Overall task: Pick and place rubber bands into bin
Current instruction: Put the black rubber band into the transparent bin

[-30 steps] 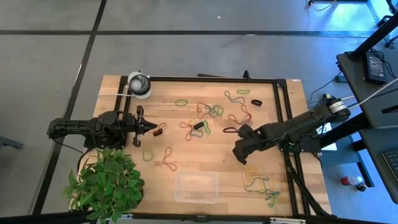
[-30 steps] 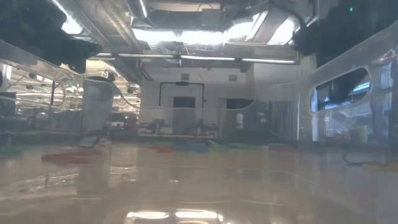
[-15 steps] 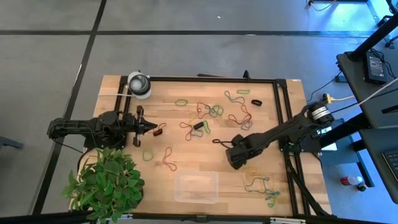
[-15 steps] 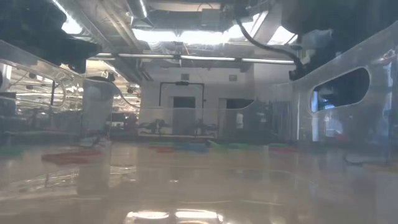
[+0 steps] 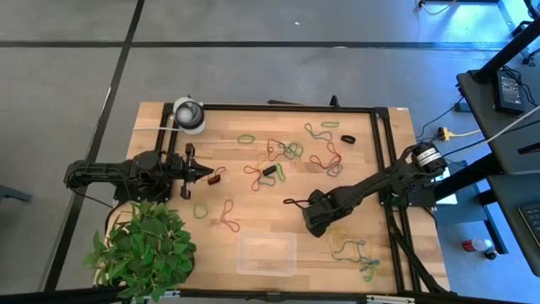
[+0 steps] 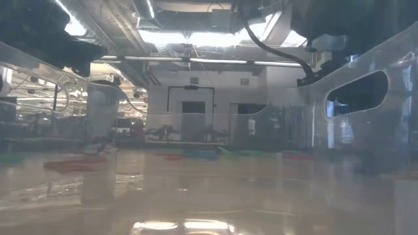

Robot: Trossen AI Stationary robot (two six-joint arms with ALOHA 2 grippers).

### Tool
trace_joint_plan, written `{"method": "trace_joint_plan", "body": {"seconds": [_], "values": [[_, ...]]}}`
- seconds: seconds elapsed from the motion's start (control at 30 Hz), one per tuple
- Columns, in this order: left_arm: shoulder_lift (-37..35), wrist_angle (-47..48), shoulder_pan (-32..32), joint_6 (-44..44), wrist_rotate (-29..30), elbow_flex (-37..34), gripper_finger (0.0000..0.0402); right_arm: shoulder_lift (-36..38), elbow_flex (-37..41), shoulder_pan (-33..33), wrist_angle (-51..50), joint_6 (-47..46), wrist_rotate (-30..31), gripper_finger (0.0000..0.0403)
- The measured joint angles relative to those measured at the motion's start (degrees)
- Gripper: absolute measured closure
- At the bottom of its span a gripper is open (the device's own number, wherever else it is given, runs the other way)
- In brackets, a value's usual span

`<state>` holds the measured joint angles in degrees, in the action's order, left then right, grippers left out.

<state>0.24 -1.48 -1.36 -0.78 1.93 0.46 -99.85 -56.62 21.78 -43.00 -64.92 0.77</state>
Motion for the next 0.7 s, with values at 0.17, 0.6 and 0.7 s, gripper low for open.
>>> {"method": "trace_joint_plan", "body": {"seconds": [0.17,0.6,0.7], "values": [[0.01,0.00,-0.01,0.00,0.00,0.00,0.0398,0.00,0.00,0.23,0.43,4.04,-0.08,0.0233],[0.01,0.00,-0.01,0.00,0.00,0.00,0.0398,-0.90,-0.02,3.65,5.94,4.58,-0.47,0.0254],[0.01,0.00,-0.01,0.00,0.00,0.01,0.0398,-2.44,-0.28,4.89,5.82,5.21,0.59,0.0287]]}}
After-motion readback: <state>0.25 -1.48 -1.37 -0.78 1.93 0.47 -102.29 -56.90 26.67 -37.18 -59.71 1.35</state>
